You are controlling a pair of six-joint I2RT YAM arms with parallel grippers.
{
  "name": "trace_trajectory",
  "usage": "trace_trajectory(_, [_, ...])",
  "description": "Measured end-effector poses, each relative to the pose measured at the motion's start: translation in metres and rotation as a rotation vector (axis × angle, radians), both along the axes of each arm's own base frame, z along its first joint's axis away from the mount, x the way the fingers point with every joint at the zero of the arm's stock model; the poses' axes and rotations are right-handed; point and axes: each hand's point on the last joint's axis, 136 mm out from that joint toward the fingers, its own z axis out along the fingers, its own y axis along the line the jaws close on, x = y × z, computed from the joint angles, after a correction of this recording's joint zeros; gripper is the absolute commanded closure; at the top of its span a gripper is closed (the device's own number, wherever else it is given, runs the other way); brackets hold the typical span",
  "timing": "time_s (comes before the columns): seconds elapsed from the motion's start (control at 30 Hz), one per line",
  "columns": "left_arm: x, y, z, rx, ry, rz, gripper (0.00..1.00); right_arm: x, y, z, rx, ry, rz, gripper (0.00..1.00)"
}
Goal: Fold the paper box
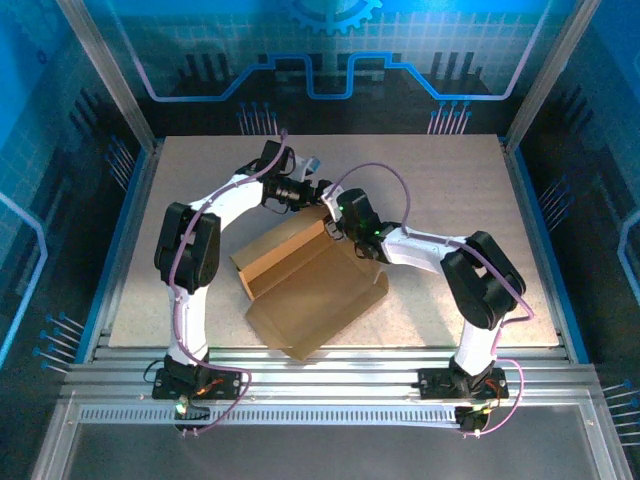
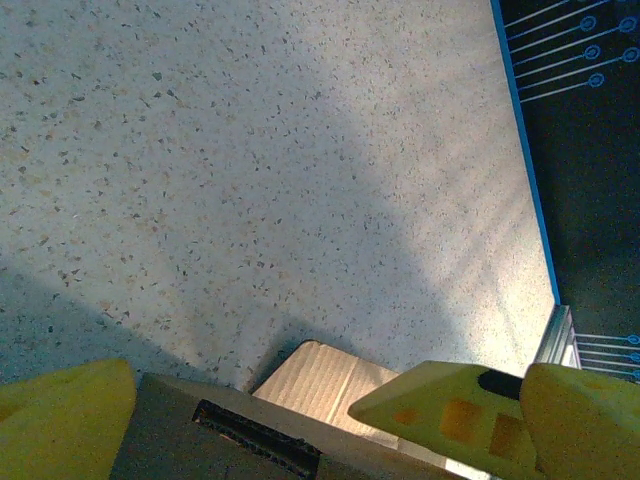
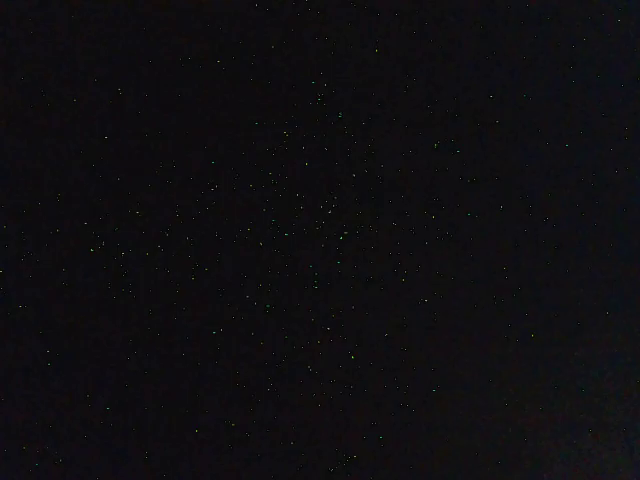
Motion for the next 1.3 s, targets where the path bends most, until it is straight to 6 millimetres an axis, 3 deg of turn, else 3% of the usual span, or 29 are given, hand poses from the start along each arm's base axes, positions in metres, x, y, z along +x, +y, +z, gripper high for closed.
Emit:
trace_trajectory(0.23, [-0.003, -0.006, 0.005, 0.026, 0.011, -0.003, 0.01, -0.03, -0.003, -0.005, 0.088, 0.086, 0.036, 0.53])
trace_trajectory(0.43, [0.003, -0.007, 0.014, 0.052, -0.014, 0.013, 0.01, -0.082, -0.032, -0.005, 0.16, 0.152, 0.023, 0.44])
trace_trajectory(0.6, [-0.001, 0.002, 0.021, 0.105, -0.021, 0.033, 0.01, -0.113, -0.052, 0.013, 0.242, 0.162, 0.005, 0.38])
trace_trajectory(0.8, [-0.018, 0.017, 0.057, 0.195, -0.11, 0.032, 0.01, -0.14, -0.084, 0.038, 0.392, 0.177, -0.038, 0.31])
trace_trajectory(0.97, [-0.041, 0.015, 0.087, 0.277, -0.219, -0.022, 0.01, -0.147, -0.11, 0.043, 0.535, 0.219, -0.066, 0.25])
trace_trajectory(1.13, [-0.061, 0.004, 0.088, 0.371, -0.243, -0.122, 0.01, -0.154, -0.108, 0.047, 0.625, 0.299, -0.015, 0.17])
trace_trajectory(1.3, [-0.056, -0.005, 0.083, 0.41, -0.245, -0.177, 0.01, -0.169, -0.096, 0.05, 0.681, 0.383, 0.073, 0.06])
